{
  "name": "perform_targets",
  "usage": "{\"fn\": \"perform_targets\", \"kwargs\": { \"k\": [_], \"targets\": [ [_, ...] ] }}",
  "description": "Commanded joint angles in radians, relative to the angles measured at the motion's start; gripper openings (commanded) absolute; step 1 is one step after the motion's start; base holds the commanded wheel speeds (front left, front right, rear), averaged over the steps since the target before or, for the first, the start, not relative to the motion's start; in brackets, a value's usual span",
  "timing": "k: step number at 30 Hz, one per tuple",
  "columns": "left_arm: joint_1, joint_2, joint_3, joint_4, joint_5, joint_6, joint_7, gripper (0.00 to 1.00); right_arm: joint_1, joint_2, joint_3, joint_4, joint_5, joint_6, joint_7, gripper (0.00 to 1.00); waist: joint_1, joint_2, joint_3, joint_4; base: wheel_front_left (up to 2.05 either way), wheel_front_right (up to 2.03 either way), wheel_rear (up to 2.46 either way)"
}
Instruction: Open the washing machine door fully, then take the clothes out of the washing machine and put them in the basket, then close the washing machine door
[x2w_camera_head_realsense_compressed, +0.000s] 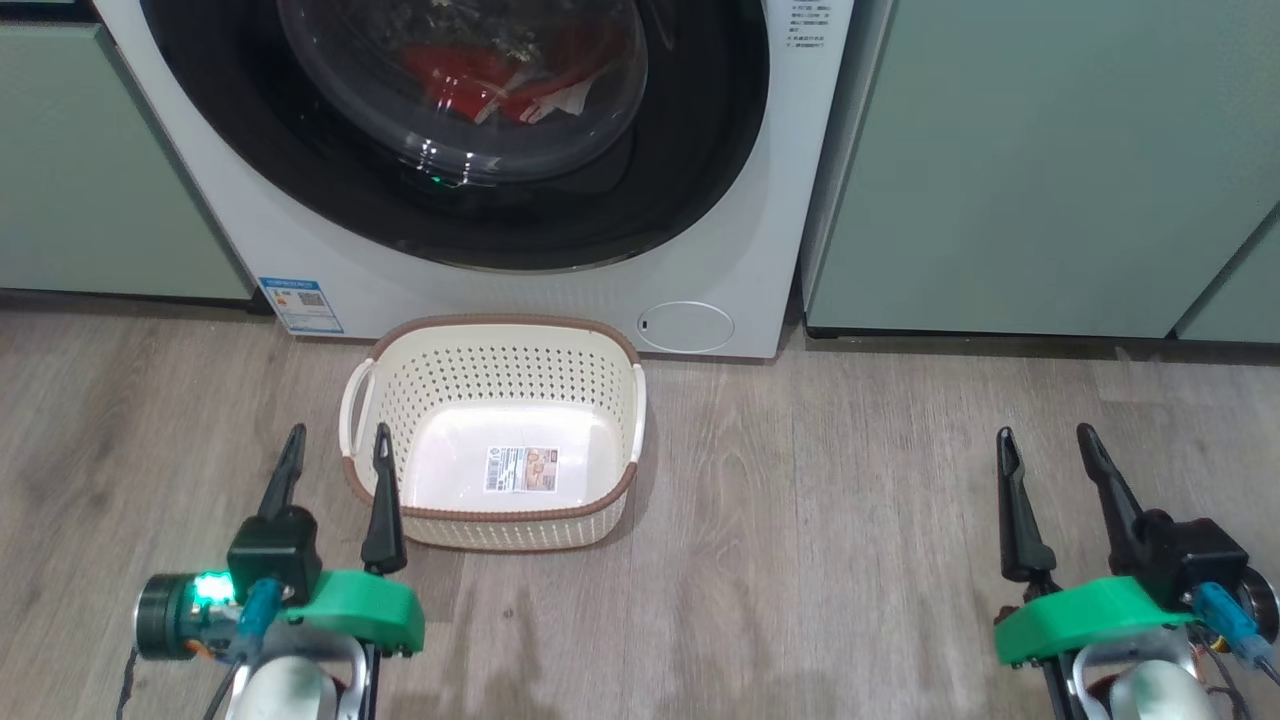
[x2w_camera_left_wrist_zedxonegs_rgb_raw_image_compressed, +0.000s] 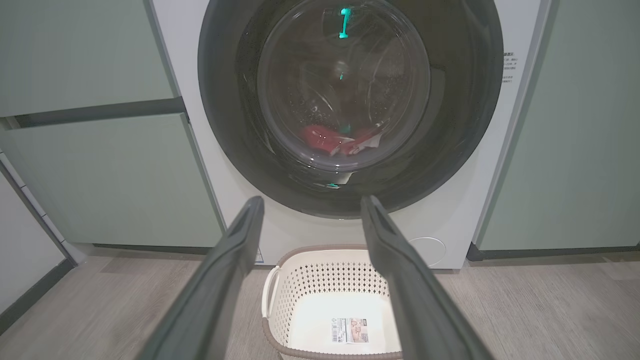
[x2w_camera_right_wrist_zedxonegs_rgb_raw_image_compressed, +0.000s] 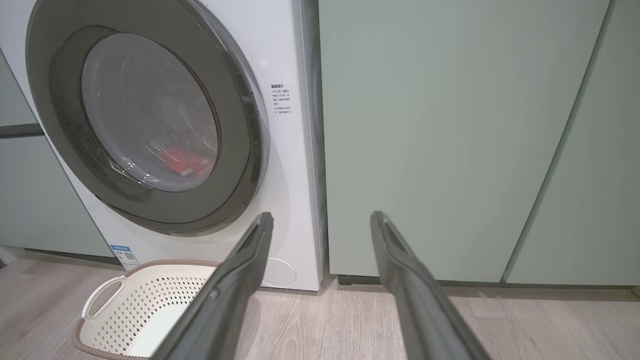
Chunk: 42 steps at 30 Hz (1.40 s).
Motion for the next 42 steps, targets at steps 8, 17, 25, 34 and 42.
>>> {"fn": "perform_targets", "kwargs": {
  "k": [8,17,25,34,42],
  "targets": [
    [-0.066,-0.001,0.044,-0.024,0.007,-0.014,-0.010,1.00,-0.068,-0.014,0.071,-0.015,0.047,-0.001,-0.010,0.47,0.0000,0.0000,0.010,0.008,0.00,0.00,0.00],
    [-0.088,-0.006,0.027,-0.023,0.005,-0.028,-0.010,1.00,-0.249,-0.014,0.055,0.121,0.342,-0.001,-0.010,0.00,0.0000,0.0000,0.069,0.043,0.00,0.00,0.00],
    [-0.128,-0.009,-0.031,-0.022,-0.031,-0.027,-0.010,1.00,-0.498,-0.116,0.103,0.319,0.907,-0.001,0.006,0.00,0.0000,0.0000,0.161,0.116,0.00,0.00,0.00],
    [-0.199,-0.009,-0.105,-0.040,-0.100,-0.003,-0.010,1.00,-0.731,-0.309,0.136,0.382,1.309,-0.001,0.252,0.00,0.0000,0.0000,0.305,0.208,0.00,0.00,0.00],
    [-0.252,-0.009,-0.172,-0.062,-0.147,0.024,-0.010,1.00,-0.916,-0.410,0.161,0.446,1.392,-0.001,0.449,0.00,0.0000,0.0000,0.404,0.276,0.00,0.00,0.00]
  ]
}}
